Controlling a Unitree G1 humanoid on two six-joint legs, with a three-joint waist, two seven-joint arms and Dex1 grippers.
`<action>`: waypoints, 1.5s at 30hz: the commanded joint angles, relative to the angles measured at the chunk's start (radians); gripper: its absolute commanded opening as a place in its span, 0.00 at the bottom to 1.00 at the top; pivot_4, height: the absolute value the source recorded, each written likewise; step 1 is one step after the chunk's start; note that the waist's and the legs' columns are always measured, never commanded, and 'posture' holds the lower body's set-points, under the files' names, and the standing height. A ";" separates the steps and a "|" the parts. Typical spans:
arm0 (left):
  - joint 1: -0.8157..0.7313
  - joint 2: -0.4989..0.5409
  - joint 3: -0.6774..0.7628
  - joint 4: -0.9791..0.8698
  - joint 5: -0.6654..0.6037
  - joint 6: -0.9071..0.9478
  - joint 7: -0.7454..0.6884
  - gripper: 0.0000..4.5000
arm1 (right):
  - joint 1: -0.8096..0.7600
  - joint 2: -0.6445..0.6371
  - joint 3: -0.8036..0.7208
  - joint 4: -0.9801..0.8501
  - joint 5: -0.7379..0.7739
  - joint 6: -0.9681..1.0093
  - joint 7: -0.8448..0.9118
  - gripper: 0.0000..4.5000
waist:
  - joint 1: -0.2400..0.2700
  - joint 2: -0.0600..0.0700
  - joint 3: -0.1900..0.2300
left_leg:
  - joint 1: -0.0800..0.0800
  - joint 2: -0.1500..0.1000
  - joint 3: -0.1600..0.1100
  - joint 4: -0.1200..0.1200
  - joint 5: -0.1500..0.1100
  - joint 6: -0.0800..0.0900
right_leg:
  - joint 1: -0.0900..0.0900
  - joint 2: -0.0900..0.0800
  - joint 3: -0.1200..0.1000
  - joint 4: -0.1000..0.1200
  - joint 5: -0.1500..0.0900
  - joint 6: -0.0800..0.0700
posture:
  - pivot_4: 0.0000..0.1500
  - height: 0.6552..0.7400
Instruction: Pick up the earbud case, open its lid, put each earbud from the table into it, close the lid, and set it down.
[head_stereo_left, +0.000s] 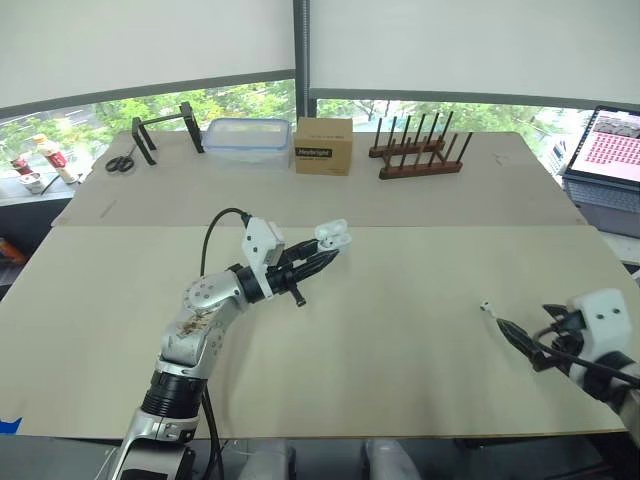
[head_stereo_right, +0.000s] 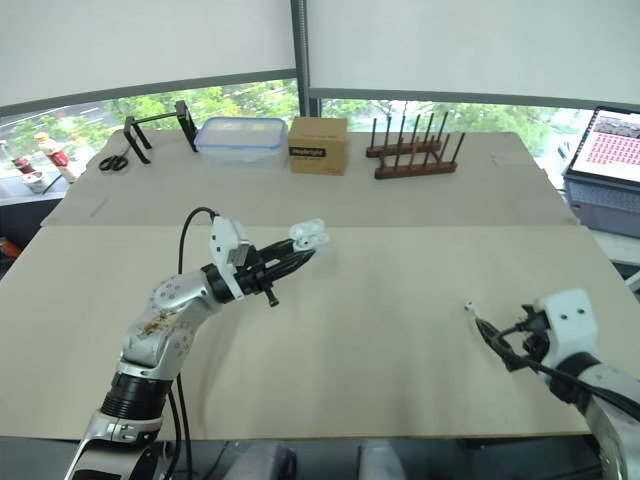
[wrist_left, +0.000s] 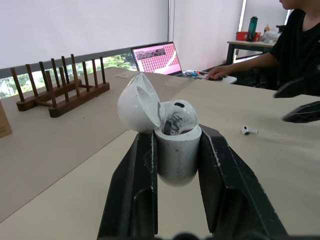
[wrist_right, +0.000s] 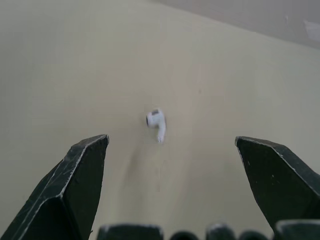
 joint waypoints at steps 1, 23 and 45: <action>-0.007 -0.005 -0.001 -0.030 -0.012 -0.014 -0.004 0.13 | -0.083 -0.007 0.066 0.078 -0.046 -0.007 -0.029 1.00 | 0.004 0.000 0.000 | -0.001 0.000 0.000 0.000 0.000 0.000 | 0.000 0.000 -0.001 0.000 0.000 0.000 | 1.00 1.00; 0.009 -0.019 -0.005 -0.005 -0.002 -0.041 -0.018 0.13 | -0.225 0.050 0.192 0.317 -0.072 -0.025 -0.025 0.33 | -0.005 0.001 0.000 | 0.001 0.000 -0.001 0.000 0.000 0.000 | 0.001 0.000 -0.001 0.000 0.000 0.000 | 1.00 1.00; 0.071 -0.022 -0.028 -0.109 -0.011 0.006 0.027 0.13 | -0.150 -0.467 0.448 0.172 -0.119 -0.412 0.743 0.07 | -0.001 0.001 0.000 | 0.000 0.000 -0.001 0.001 0.000 0.000 | 0.002 0.000 -0.002 -0.001 0.000 0.000 | 1.00 1.00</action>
